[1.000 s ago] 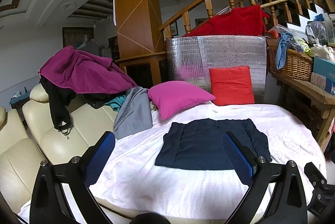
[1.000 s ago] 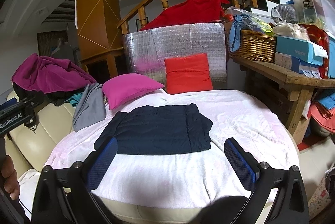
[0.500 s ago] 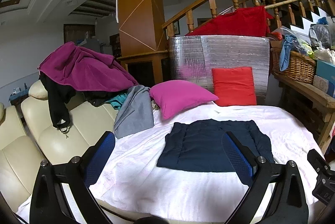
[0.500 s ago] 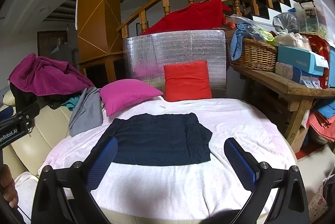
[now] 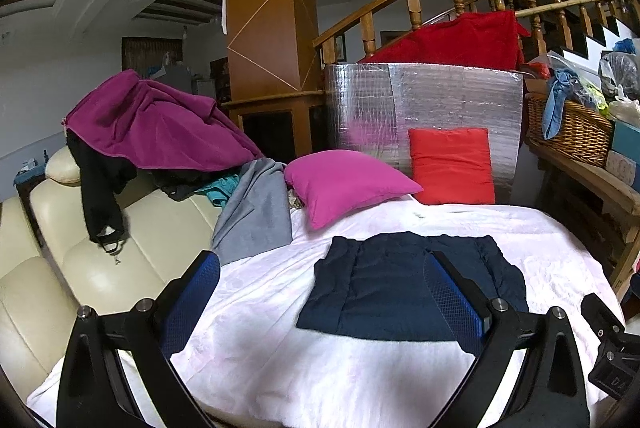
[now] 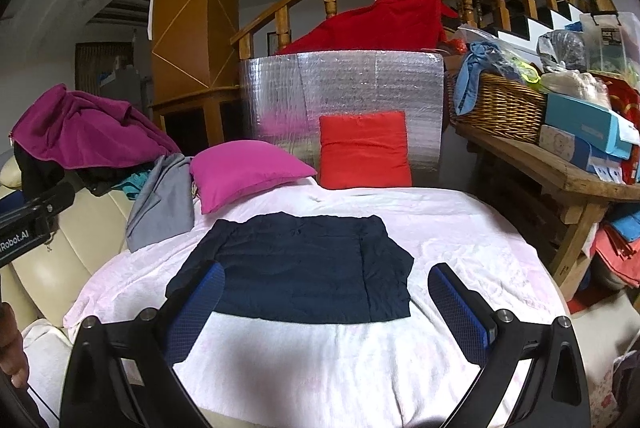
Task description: Fold large clothes
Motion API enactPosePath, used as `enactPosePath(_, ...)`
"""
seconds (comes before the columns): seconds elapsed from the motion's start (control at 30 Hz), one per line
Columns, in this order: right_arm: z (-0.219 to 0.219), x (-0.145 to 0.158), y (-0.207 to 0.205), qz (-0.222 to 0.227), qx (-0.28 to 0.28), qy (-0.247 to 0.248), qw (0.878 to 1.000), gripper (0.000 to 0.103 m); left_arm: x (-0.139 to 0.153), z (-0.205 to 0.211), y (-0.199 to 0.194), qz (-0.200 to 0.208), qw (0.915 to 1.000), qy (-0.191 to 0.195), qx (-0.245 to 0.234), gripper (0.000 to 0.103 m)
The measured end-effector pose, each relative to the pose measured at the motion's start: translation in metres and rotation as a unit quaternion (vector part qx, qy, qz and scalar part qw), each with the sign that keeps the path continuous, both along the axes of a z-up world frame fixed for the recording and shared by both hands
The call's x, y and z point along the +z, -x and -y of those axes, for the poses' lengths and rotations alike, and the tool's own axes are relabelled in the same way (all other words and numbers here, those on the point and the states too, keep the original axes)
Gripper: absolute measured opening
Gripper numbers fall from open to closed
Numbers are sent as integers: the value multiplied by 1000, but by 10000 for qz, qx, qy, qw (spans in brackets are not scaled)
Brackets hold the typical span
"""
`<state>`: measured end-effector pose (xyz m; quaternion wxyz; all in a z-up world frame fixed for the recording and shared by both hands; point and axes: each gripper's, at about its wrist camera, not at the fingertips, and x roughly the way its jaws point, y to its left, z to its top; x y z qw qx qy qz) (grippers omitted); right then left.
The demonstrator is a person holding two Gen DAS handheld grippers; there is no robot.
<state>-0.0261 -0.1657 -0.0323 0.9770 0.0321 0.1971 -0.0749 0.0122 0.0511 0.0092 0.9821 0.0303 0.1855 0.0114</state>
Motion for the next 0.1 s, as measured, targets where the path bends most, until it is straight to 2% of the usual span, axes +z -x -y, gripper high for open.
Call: enactPosePath(0.1, 15, 2, -19, -11, 52, -219, 9997, 103, -4, -10, -26, -86, 9997, 214, -16, 101)
